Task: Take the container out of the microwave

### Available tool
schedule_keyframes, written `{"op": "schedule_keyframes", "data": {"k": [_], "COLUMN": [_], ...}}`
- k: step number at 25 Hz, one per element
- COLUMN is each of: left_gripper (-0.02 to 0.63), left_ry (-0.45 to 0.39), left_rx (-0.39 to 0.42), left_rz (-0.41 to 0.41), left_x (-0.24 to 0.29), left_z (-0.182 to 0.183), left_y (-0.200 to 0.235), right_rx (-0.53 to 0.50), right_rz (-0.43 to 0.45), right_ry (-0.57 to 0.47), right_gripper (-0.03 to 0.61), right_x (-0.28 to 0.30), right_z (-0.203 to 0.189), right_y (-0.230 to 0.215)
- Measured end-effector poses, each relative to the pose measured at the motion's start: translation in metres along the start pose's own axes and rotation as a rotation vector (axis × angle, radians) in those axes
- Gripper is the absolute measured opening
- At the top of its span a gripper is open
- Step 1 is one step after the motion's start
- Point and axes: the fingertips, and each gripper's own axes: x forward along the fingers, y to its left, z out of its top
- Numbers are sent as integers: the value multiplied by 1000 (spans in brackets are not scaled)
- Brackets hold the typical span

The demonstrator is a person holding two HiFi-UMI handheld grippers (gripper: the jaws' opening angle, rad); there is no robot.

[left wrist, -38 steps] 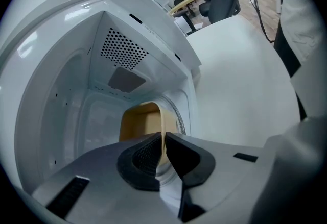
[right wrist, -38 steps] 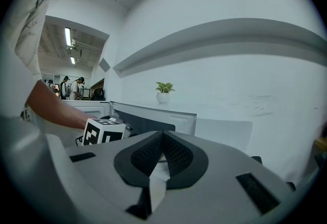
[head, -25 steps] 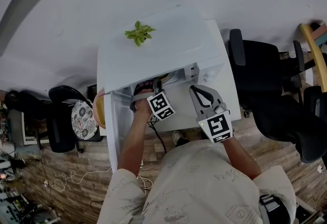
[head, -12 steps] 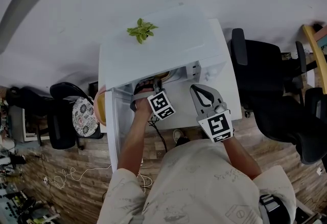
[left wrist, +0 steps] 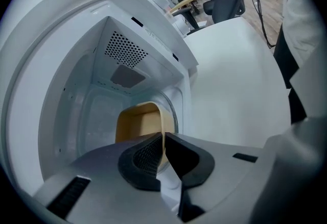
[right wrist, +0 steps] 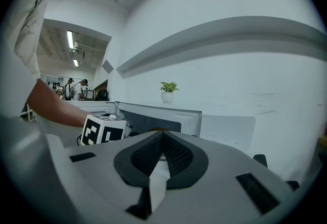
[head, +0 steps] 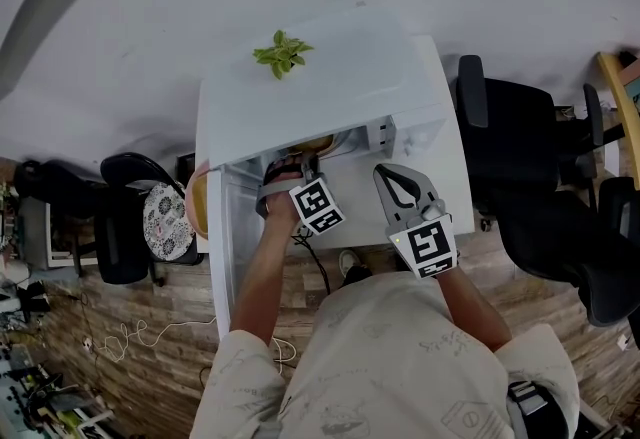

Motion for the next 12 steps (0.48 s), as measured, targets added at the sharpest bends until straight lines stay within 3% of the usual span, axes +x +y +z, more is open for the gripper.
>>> {"op": "schedule_keyframes", "data": {"k": [12], "left_gripper": [23], "left_ry": [26], "left_rx": [-21], "left_rz": [-7], "left_x": [-12], "left_z": [-7], "left_y": [-12], "right_rx": [-3], "right_rz": [32], "right_ry": [4], "right_gripper": [14], "right_x": [-4], "right_z": [-4], "right_y": [3]}}
